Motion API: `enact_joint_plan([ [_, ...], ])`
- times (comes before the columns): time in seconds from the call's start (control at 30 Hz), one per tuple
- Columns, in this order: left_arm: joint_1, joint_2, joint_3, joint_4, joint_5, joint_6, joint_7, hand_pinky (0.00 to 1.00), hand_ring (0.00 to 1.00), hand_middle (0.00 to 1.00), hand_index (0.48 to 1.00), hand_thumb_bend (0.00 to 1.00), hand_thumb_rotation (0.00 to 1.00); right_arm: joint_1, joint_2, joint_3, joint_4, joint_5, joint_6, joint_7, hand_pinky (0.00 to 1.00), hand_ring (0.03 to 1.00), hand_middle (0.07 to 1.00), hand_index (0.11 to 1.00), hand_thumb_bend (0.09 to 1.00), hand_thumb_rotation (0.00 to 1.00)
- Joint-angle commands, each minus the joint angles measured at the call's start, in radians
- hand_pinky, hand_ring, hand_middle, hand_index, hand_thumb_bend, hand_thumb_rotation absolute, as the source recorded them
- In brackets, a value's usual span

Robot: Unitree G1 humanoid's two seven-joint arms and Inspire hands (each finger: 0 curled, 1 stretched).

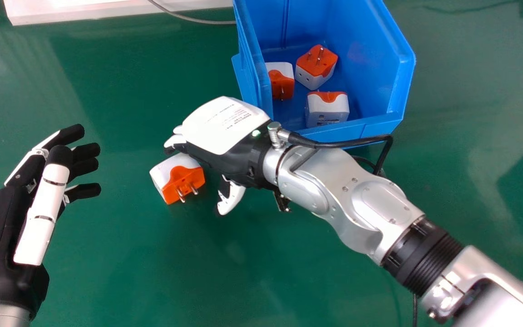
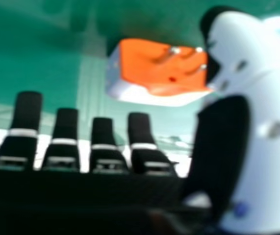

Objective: Pick all objects and put in blue box

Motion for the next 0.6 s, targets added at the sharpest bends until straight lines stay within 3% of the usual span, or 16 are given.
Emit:
enact_joint_plan([
  [0.0,0.009,0.006,0.008,-0.036,-0.003,-0.002,0.002,0.7,0.79,0.78,0.814,0.57,0.84,-0.042,0.023,0.0,-0.005,0.007,0.011,0.001,0.7,0.858,0.899,0.831,0.474,0.16],
  [0.57,0.021,-0.004,-0.005,-0.066,0.016,0.013,0.009,0.7,0.79,0.79,0.815,0.59,0.85,-0.075,0.084,0.004,0.06,0.034,0.061,0.011,0.71,0.868,0.912,0.841,0.459,0.18],
])
